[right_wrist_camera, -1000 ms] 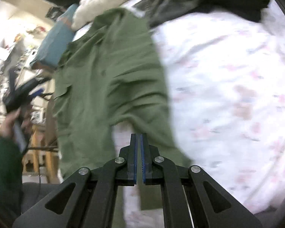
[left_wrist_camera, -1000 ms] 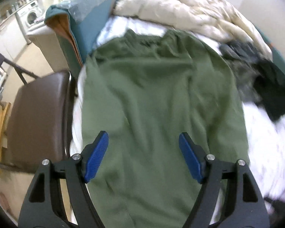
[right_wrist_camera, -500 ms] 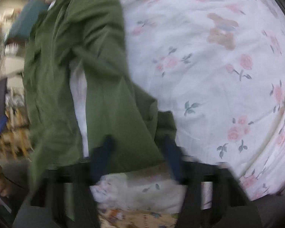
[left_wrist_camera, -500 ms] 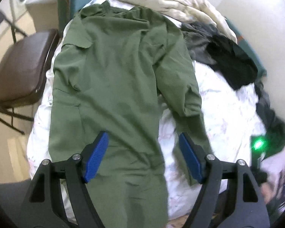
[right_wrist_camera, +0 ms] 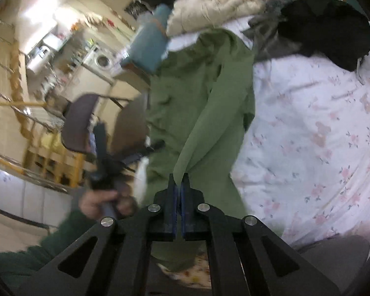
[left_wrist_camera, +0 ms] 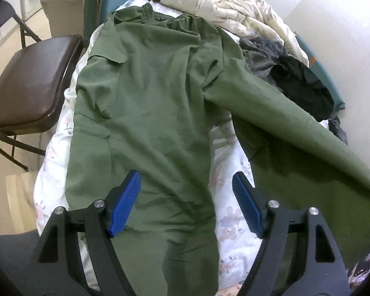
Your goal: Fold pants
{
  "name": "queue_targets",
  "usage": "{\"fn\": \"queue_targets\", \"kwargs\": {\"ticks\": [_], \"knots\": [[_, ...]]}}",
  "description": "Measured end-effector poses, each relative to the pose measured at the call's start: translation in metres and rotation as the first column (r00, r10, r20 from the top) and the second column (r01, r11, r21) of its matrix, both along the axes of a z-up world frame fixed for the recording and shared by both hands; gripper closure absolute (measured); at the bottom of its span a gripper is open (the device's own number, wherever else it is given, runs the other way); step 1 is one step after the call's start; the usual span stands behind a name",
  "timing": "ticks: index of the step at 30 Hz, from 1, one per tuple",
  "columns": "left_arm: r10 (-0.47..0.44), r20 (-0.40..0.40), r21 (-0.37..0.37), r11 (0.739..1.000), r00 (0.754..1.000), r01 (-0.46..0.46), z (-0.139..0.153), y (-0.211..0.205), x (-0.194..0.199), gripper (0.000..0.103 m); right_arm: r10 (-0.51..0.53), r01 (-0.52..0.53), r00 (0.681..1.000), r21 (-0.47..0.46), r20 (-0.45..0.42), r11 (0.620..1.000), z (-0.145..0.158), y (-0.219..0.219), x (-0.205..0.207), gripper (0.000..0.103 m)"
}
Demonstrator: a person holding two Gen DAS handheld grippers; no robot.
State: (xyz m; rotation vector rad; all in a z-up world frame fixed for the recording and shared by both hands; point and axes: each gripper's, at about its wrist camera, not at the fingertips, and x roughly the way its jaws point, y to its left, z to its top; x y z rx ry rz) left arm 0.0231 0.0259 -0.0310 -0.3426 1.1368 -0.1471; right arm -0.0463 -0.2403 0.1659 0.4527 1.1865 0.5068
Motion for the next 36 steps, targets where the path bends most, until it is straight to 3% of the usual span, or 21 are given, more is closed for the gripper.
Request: {"fn": "queue_targets", "kwargs": {"ticks": [2, 4, 6, 9, 13, 16, 23, 27, 29, 32, 36], "knots": [[-0.008, 0.005, 0.003, 1.0, 1.0, 0.008, 0.001, -0.003, 0.0, 0.029, -0.008, 0.007, 1.0, -0.056, -0.02, 0.998, -0.007, 0.003, 0.003, 0.101], [-0.018, 0.006, 0.017, 1.0, 1.0, 0.018, 0.001, -0.004, -0.001, 0.029, -0.022, 0.009, 0.992, -0.103, -0.121, 0.995, -0.038, 0.005, 0.007, 0.101], [-0.014, -0.003, 0.028, 1.0, 1.0, 0.014, -0.001, -0.003, 0.0, 0.029, -0.029, -0.011, 0.982, -0.208, -0.189, 0.978, -0.077, 0.005, 0.004, 0.102], [0.0, -0.025, 0.02, 1.0, 1.0, 0.001, -0.005, 0.001, 0.001, 0.029, -0.148, 0.044, 0.944, -0.335, -0.294, 0.941, -0.131, -0.027, -0.004, 0.102], [0.015, -0.052, 0.003, 1.0, 0.999, -0.015, -0.01, 0.002, 0.003, 0.029, -0.164, -0.001, 0.917, -0.416, -0.363, 0.91, -0.151, -0.044, -0.019, 0.102], [-0.007, -0.062, -0.004, 1.0, 0.998, 0.006, -0.013, -0.006, 0.005, 0.029, -0.128, -0.013, 0.94, -0.406, -0.318, 0.914, -0.136, -0.035, -0.025, 0.102], [-0.026, -0.061, 0.033, 0.999, 0.998, 0.028, -0.017, -0.011, 0.003, 0.029, -0.059, 0.03, 0.997, -0.42, -0.056, 0.907, -0.054, -0.013, -0.024, 0.103], [0.004, -0.074, 0.016, 1.0, 0.997, -0.003, -0.019, -0.005, 0.004, 0.029, 0.007, 0.04, 0.995, -0.465, 0.098, 0.884, 0.011, -0.004, -0.021, 0.103], [0.007, -0.075, 0.01, 1.0, 0.997, -0.006, -0.019, -0.005, 0.004, 0.029, 0.102, -0.031, 0.988, -0.489, 0.119, 0.872, 0.03, 0.017, -0.023, 0.103], [-0.009, -0.072, 0.02, 1.0, 0.997, 0.01, -0.019, -0.008, 0.004, 0.029, 0.226, -0.173, 0.972, -0.465, 0.061, 0.868, 0.019, 0.056, -0.032, 0.103], [-0.03, -0.082, 0.037, 0.999, 0.996, 0.033, -0.022, -0.011, 0.002, 0.029, 0.308, -0.326, 0.945, -0.384, -0.109, 0.864, -0.048, 0.1, -0.048, 0.103]]}}
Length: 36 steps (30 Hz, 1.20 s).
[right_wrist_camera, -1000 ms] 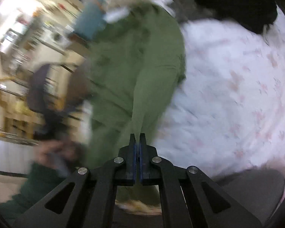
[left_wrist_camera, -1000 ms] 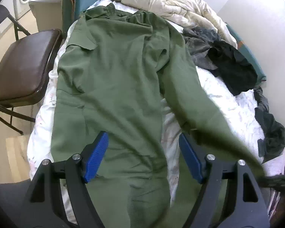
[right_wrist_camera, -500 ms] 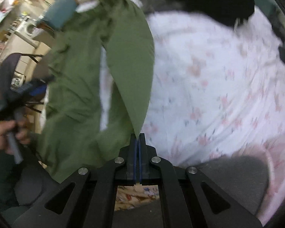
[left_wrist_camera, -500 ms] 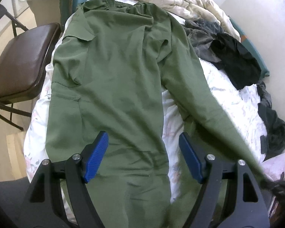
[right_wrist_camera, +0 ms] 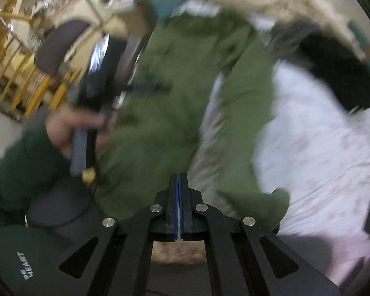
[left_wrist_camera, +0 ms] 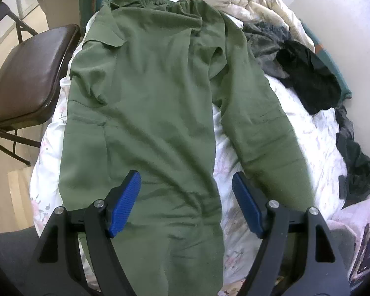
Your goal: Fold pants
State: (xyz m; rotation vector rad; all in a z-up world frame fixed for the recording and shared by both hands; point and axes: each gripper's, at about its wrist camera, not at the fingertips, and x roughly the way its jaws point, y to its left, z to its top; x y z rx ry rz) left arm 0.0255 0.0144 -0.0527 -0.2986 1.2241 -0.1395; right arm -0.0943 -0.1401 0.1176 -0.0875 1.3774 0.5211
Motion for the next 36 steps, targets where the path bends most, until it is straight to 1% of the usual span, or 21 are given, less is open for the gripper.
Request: {"fn": "queue_targets", "kwargs": {"ticks": [2, 4, 5, 7, 10, 11, 14, 15, 17, 18, 19, 21, 24, 27, 28, 29, 30, 31, 32, 33, 36], "knots": [[-0.006, -0.015, 0.005, 1.0, 1.0, 0.006, -0.003, 0.001, -0.001, 0.029, 0.019, -0.015, 0.988, 0.026, -0.151, 1.0, -0.048, 0.012, -0.009, 0.103], [-0.005, -0.027, 0.006, 1.0, 1.0, 0.005, -0.006, 0.001, -0.001, 0.029, 0.034, -0.027, 0.968, 0.032, -0.25, 0.999, -0.082, 0.014, -0.019, 0.103], [-0.005, -0.032, 0.005, 1.0, 0.999, 0.006, -0.007, 0.001, -0.001, 0.029, 0.026, -0.021, 0.965, 0.021, -0.262, 1.0, -0.089, 0.012, -0.02, 0.103], [-0.013, -0.04, 0.001, 1.0, 0.999, 0.013, -0.009, -0.002, -0.001, 0.029, -0.015, 0.021, 0.97, 0.02, -0.243, 1.0, -0.088, -0.003, -0.016, 0.099], [-0.052, -0.039, -0.012, 0.999, 0.998, 0.051, -0.011, -0.013, -0.002, 0.029, -0.177, 0.185, 0.971, 0.033, -0.162, 0.982, -0.068, -0.053, 0.013, 0.096], [-0.069, -0.038, -0.021, 0.997, 0.997, 0.069, -0.012, -0.018, -0.002, 0.029, -0.217, 0.224, 0.966, 0.036, -0.138, 0.974, -0.064, -0.066, 0.021, 0.092], [-0.113, -0.06, -0.08, 0.991, 0.992, 0.109, -0.02, -0.039, -0.002, 0.029, -0.361, 0.361, 0.933, 0.054, -0.015, 0.931, -0.049, -0.109, 0.045, 0.079], [-0.128, -0.072, -0.106, 0.987, 0.989, 0.12, -0.024, -0.048, 0.0, 0.029, -0.416, 0.413, 0.909, 0.09, 0.016, 0.906, -0.048, -0.125, 0.051, 0.077], [-0.147, -0.101, -0.171, 0.977, 0.984, 0.129, -0.035, -0.07, 0.007, 0.029, -0.494, 0.484, 0.869, 0.168, 0.024, 0.859, -0.054, -0.149, 0.062, 0.064], [-0.148, -0.112, -0.192, 0.973, 0.983, 0.124, -0.04, -0.078, 0.009, 0.029, -0.532, 0.517, 0.847, 0.204, 0.022, 0.831, -0.059, -0.159, 0.066, 0.061], [-0.145, -0.129, -0.214, 0.97, 0.981, 0.115, -0.048, -0.092, 0.014, 0.029, -0.572, 0.55, 0.82, 0.241, 0.024, 0.799, -0.066, -0.169, 0.07, 0.06], [-0.138, -0.153, -0.233, 0.967, 0.979, 0.1, -0.061, -0.111, 0.019, 0.029, -0.618, 0.591, 0.786, 0.28, 0.01, 0.757, -0.082, -0.18, 0.074, 0.059], [-0.117, -0.196, -0.241, 0.968, 0.974, 0.068, -0.09, -0.143, 0.029, 0.029, -0.641, 0.615, 0.767, 0.305, -0.022, 0.727, -0.103, -0.191, 0.074, 0.059], [-0.009, -0.17, -0.188, 0.982, 0.985, -0.023, -0.106, -0.146, 0.034, 0.031, -0.66, 0.646, 0.747, 0.326, -0.081, 0.69, -0.111, -0.203, 0.075, 0.059], [0.023, -0.173, -0.201, 0.978, 0.985, -0.058, -0.114, -0.145, 0.037, 0.031, -0.663, 0.645, 0.745, 0.337, -0.074, 0.686, -0.109, -0.205, 0.076, 0.059], [0.039, -0.181, -0.223, 0.972, 0.983, -0.079, -0.119, -0.143, 0.039, 0.038, -0.669, 0.649, 0.739, 0.34, -0.07, 0.681, -0.109, -0.208, 0.077, 0.059], [0.051, -0.18, -0.257, 0.962, 0.982, -0.097, -0.123, -0.142, 0.042, 0.05, -0.672, 0.654, 0.736, 0.344, -0.08, 0.674, -0.11, -0.213, 0.076, 0.059], [0.046, -0.172, -0.284, 0.954, 0.984, -0.095, -0.124, -0.143, 0.044, 0.075, -0.672, 0.661, 0.733, 0.347, -0.107, 0.665, -0.114, -0.214, 0.077, 0.059], [0.031, -0.16, -0.282, 0.957, 0.987, -0.075, -0.122, -0.144, 0.046, 0.095, -0.672, 0.667, 0.73, 0.344, -0.125, 0.661, -0.117, -0.215, 0.076, 0.059], [0.0, -0.121, -0.27, 0.962, 0.993, -0.033, -0.114, -0.146, 0.047, 0.101, -0.671, 0.672, 0.728, 0.34, -0.139, 0.658, -0.118, -0.216, 0.074, 0.059], [-0.036, -0.023, -0.234, 0.972, 0.999, 0.029, -0.085, -0.138, 0.043, 0.102, -0.666, 0.672, 0.73, 0.343, -0.155, 0.657, -0.12, -0.215, 0.077, 0.059]]}}
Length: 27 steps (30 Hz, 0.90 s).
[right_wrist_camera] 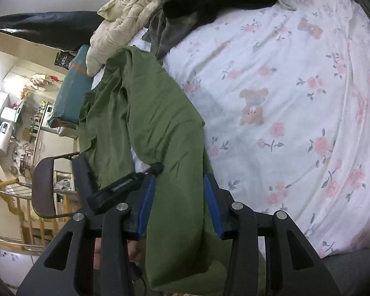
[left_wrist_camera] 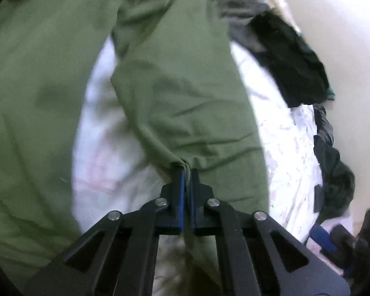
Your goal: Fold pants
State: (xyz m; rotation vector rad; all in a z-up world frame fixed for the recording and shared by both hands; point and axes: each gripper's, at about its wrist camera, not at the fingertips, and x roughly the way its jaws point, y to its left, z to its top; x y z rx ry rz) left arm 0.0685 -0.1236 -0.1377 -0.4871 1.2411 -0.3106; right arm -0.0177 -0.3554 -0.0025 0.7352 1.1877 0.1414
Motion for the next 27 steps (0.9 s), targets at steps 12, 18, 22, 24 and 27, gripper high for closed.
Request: {"fn": "queue_targets", "kwargs": {"ticks": [12, 18, 22, 24, 27], "knots": [[0.08, 0.037, 0.253, 0.964, 0.996, -0.087, 0.041, 0.103, -0.012, 0.103, 0.011, -0.012, 1.0, -0.04, -0.026, 0.999, -0.007, 0.005, 0.004, 0.059], [0.093, 0.028, 0.237, 0.967, 0.995, -0.097, 0.031, 0.104, -0.017, 0.103, 0.127, -0.14, 0.973, -0.056, -0.192, 0.989, -0.042, 0.033, 0.018, 0.043], [0.069, 0.029, 0.212, 0.974, 0.997, -0.074, 0.036, 0.1, -0.014, 0.103, 0.212, -0.243, 0.935, -0.079, -0.286, 0.967, -0.072, 0.064, 0.026, 0.036], [0.067, 0.024, 0.197, 0.978, 0.997, -0.07, 0.035, 0.1, -0.015, 0.103, 0.257, -0.316, 0.907, -0.135, -0.335, 0.939, -0.089, 0.083, 0.032, 0.036], [0.05, 0.023, 0.199, 0.978, 0.998, -0.054, 0.034, 0.097, -0.015, 0.103, 0.334, -0.419, 0.875, -0.201, -0.351, 0.886, -0.099, 0.108, 0.033, 0.072]]}}
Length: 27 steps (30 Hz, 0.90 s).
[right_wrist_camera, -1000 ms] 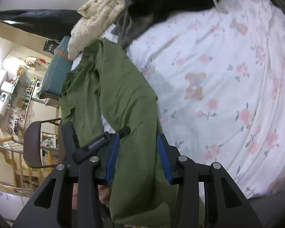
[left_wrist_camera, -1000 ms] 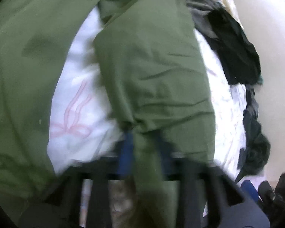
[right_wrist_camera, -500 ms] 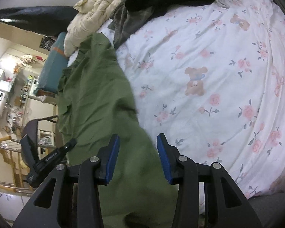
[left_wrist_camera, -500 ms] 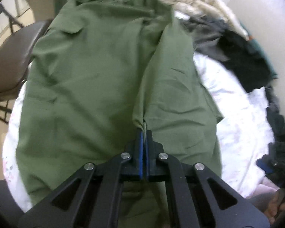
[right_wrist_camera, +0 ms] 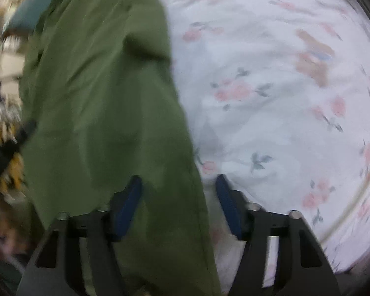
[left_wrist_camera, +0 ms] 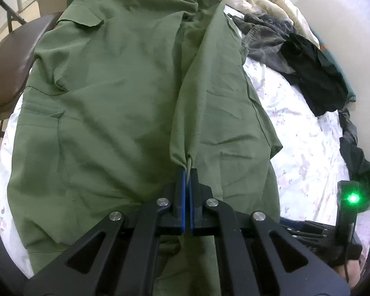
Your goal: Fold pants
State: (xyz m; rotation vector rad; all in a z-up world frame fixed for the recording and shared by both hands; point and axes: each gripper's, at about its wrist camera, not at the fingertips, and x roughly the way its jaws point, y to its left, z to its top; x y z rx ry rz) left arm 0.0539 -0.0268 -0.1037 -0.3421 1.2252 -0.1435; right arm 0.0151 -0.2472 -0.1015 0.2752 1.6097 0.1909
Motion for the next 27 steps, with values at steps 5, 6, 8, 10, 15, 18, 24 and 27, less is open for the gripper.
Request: {"fn": "queue_targets", "kwargs": {"ticks": [5, 6, 8, 10, 15, 18, 24, 27], "knots": [[-0.051, 0.002, -0.038, 0.998, 0.999, 0.051, 0.003, -0.012, -0.002, 0.103, 0.037, -0.04, 0.992, 0.015, 0.118, 0.999, 0.04, -0.001, -0.014, 0.102], [-0.067, 0.003, -0.053, 0.996, 0.998, 0.067, 0.005, -0.015, -0.003, 0.103, -0.013, 0.007, 0.992, 0.049, 0.128, 0.999, 0.052, -0.012, -0.019, 0.102], [-0.125, 0.006, -0.121, 0.985, 0.992, 0.124, 0.01, -0.029, -0.005, 0.103, -0.091, 0.079, 0.982, 0.079, 0.168, 0.994, 0.087, -0.037, -0.033, 0.103], [-0.176, 0.044, -0.177, 0.967, 0.983, 0.181, 0.018, -0.043, -0.01, 0.102, -0.124, 0.12, 0.972, 0.036, 0.2, 0.992, 0.114, -0.057, -0.044, 0.103], [-0.297, -0.005, -0.107, 0.949, 0.955, 0.295, 0.009, -0.087, -0.017, 0.095, -0.141, 0.156, 0.986, -0.191, 0.093, 0.969, 0.114, -0.102, -0.054, 0.102], [-0.356, -0.125, -0.011, 0.934, 0.926, 0.358, -0.014, -0.101, -0.021, 0.074, -0.14, 0.135, 0.99, -0.318, 0.006, 0.938, 0.081, -0.107, -0.047, 0.099], [-0.288, -0.058, 0.011, 0.957, 0.956, 0.289, 0.014, -0.062, -0.018, 0.036, -0.117, 0.076, 0.988, -0.353, -0.097, 0.933, 0.053, -0.099, -0.028, 0.06], [-0.175, -0.005, 0.022, 0.984, 0.984, 0.176, 0.036, -0.022, -0.002, 0.034, -0.055, 0.058, 0.998, -0.327, 0.019, 0.943, 0.086, -0.083, -0.005, 0.048]]}}
